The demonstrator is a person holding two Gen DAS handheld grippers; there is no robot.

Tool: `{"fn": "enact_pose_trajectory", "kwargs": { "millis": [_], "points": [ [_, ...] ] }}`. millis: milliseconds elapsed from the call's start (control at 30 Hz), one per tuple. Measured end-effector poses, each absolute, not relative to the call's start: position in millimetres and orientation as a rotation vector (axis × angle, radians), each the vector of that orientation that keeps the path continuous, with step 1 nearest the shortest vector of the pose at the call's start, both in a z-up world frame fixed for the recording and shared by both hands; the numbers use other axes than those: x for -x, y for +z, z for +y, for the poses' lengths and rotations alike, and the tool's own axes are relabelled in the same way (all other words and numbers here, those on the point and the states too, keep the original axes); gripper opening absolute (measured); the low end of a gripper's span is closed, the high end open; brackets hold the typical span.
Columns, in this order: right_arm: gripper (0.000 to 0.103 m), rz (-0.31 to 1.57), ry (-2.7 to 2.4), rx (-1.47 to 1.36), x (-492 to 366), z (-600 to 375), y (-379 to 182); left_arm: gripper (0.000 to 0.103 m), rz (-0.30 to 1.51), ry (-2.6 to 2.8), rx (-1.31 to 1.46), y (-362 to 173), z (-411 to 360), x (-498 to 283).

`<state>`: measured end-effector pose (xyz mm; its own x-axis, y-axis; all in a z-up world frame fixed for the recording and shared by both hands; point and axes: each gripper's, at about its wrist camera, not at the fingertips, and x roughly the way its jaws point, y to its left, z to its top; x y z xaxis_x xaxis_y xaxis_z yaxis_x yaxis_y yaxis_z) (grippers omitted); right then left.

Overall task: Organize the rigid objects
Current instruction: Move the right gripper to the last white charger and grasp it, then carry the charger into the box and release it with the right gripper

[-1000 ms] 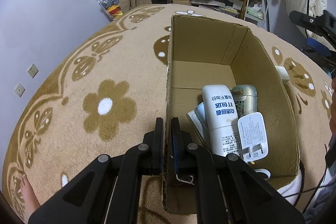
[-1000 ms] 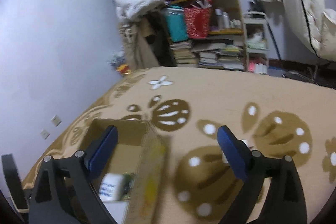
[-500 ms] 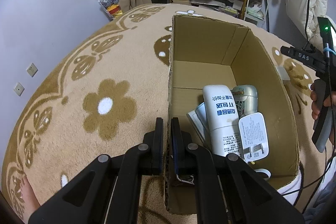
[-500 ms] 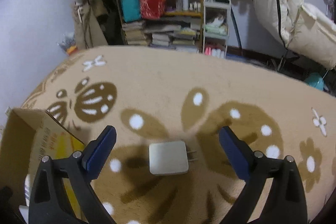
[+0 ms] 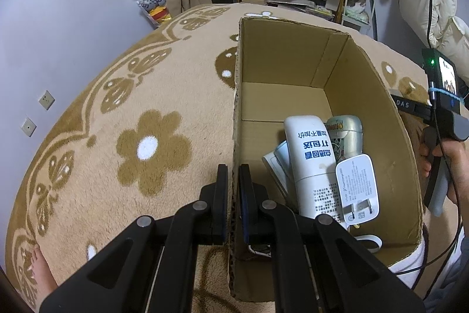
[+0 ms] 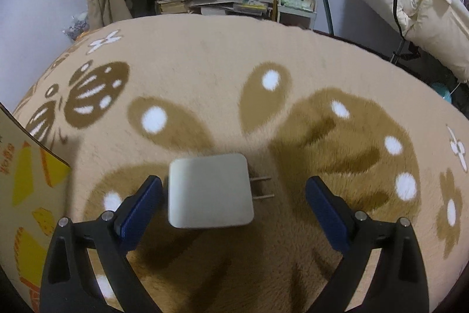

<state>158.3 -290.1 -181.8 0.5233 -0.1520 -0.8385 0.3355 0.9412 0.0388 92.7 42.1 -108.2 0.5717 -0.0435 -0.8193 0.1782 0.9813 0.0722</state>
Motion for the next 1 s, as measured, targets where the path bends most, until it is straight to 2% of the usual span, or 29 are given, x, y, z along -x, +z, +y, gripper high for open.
{"fn": "enact_pose_trajectory", "kwargs": {
  "millis": [33, 133, 200, 233, 467, 733, 1000],
  "points": [
    [0.097, 0.993, -0.307, -0.206, -158, -292, -186, 0.008, 0.954, -0.131, -0.152, -108, 42, -93],
    [0.092, 0.988, -0.306, -0.189, -157, -292, -188, 0.008, 0.955, -0.133, -0.146, -107, 43, -92],
    [0.074, 0.978, -0.289, -0.167, -156, -289, -187, 0.008, 0.956, -0.133, -0.145, -107, 42, -93],
    [0.07, 0.972, -0.284, -0.16, -156, -286, -185, 0.008, 0.956, -0.133, -0.145, -107, 42, -93],
    [0.07, 0.911, -0.281, -0.1, -148, -276, -169, 0.008, 0.956, -0.135, -0.139, -107, 45, -95],
    [0.07, 0.735, -0.176, -0.153, -121, -260, -104, 0.007, 0.959, -0.137, -0.134, -108, 46, -95],
    [0.07, 0.655, -0.012, -0.148, -110, -216, -50, 0.007, 0.952, -0.14, -0.134, -106, 43, -92]
  ]
}}
